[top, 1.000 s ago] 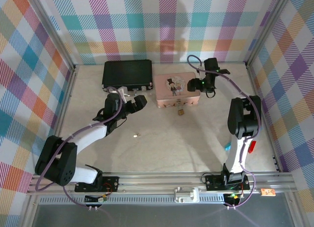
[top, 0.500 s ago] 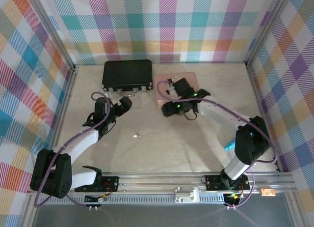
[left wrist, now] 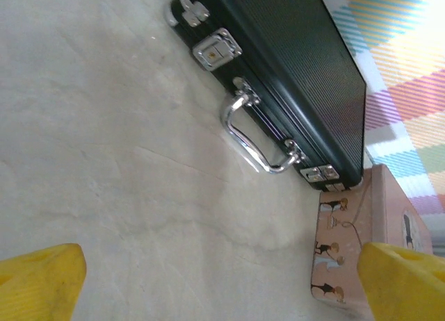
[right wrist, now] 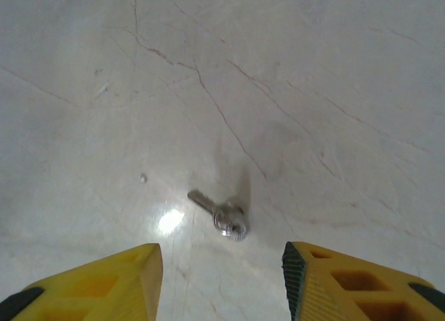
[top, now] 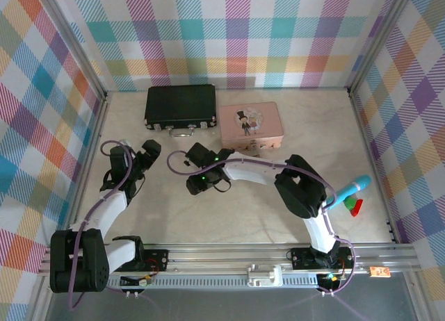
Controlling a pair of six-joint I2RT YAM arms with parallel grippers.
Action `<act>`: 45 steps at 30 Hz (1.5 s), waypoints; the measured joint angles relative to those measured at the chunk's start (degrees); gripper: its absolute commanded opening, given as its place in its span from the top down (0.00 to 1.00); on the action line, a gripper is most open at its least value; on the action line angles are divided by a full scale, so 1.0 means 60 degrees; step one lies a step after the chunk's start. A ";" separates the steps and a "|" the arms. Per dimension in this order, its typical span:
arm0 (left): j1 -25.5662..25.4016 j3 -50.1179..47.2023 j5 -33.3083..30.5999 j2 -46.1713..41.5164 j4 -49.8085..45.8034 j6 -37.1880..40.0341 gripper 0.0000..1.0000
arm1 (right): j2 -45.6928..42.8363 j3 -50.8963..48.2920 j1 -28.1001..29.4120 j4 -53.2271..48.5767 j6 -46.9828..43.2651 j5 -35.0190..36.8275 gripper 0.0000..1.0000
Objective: Unlock a padlock with a key
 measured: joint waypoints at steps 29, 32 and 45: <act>0.0164 -0.0142 0.0142 -0.1610 -0.1319 0.0845 0.00 | 0.1045 0.0780 0.0645 -0.0554 0.1596 0.1854 1.00; 0.0164 -0.0142 0.0146 -0.1759 -0.1424 0.0820 0.00 | 0.0871 0.0474 0.0557 -0.0284 0.1628 0.1851 1.00; -0.1858 -0.0594 0.0492 -0.1570 0.0036 -0.2062 0.00 | -0.2674 -0.3672 -0.1690 0.2510 0.1792 -0.0240 1.00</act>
